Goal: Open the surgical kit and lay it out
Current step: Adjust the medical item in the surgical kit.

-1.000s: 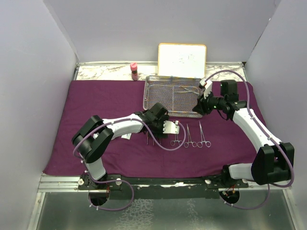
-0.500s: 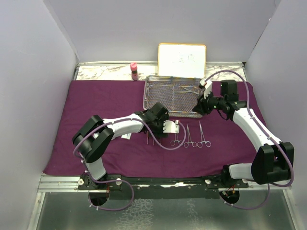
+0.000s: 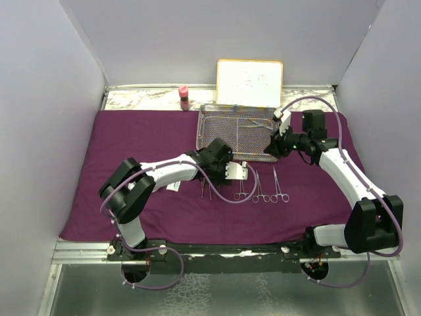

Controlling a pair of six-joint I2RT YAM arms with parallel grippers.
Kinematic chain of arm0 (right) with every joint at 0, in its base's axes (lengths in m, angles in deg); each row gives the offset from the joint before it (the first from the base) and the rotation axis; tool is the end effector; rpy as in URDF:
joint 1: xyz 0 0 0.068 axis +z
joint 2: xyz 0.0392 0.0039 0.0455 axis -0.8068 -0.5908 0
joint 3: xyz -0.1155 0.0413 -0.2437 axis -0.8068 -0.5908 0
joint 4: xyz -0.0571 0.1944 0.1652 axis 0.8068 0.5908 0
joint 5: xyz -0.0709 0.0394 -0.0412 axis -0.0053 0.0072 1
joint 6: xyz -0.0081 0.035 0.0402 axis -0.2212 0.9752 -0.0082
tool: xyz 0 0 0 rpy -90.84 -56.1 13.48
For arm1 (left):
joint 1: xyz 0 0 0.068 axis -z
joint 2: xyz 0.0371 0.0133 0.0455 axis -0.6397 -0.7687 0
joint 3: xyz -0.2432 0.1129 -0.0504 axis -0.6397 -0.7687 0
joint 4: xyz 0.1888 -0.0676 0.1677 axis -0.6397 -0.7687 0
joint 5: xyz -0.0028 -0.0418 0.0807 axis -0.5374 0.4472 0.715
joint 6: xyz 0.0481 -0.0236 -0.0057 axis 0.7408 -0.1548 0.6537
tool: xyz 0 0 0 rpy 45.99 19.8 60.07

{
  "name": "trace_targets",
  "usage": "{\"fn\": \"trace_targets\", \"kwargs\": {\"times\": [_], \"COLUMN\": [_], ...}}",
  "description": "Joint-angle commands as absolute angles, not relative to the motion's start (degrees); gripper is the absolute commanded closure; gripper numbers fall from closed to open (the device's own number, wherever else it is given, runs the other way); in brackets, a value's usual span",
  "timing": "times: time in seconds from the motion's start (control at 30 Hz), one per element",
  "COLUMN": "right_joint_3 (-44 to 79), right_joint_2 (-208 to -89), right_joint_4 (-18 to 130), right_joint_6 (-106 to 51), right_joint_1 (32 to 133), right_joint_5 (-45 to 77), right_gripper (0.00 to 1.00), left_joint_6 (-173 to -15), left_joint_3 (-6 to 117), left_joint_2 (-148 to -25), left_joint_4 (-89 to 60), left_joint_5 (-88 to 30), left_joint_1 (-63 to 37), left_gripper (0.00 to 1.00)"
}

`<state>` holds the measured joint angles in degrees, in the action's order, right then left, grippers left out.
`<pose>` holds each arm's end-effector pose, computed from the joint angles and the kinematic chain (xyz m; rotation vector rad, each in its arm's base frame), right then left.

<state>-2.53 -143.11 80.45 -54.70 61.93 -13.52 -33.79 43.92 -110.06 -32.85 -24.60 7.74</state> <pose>0.2715 0.0605 0.2674 -0.8496 2.0880 0.6429 0.2378 -0.2630 0.1805 1.8963 1.6638 -0.0754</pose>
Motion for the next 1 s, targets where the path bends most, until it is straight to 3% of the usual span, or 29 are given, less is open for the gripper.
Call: {"fn": "trace_targets", "kwargs": {"times": [0.0, 0.23, 0.97], "right_joint_3": [-2.84, -2.76, -2.84], "right_joint_2": [-143.39, -143.22, -143.22], "right_joint_4": [79.48, 79.41, 79.48], "right_joint_6": [-54.58, -54.36, -54.41], "right_joint_1": [61.7, 61.7, 60.99], "right_joint_5": [-14.93, -14.86, -15.12], "right_gripper": [0.65, 0.65, 0.65], "left_joint_6": [-35.58, -37.22, -35.63], "left_joint_3": [46.16, 44.5, 41.99], "left_joint_2": [-108.59, -103.96, -108.95], "left_joint_4": [-34.66, -35.84, -35.17], "left_joint_5": [-27.48, -36.01, -33.2], "left_joint_1": [8.13, 10.61, 14.81], "left_gripper": [0.31, 0.31, 0.31]}}
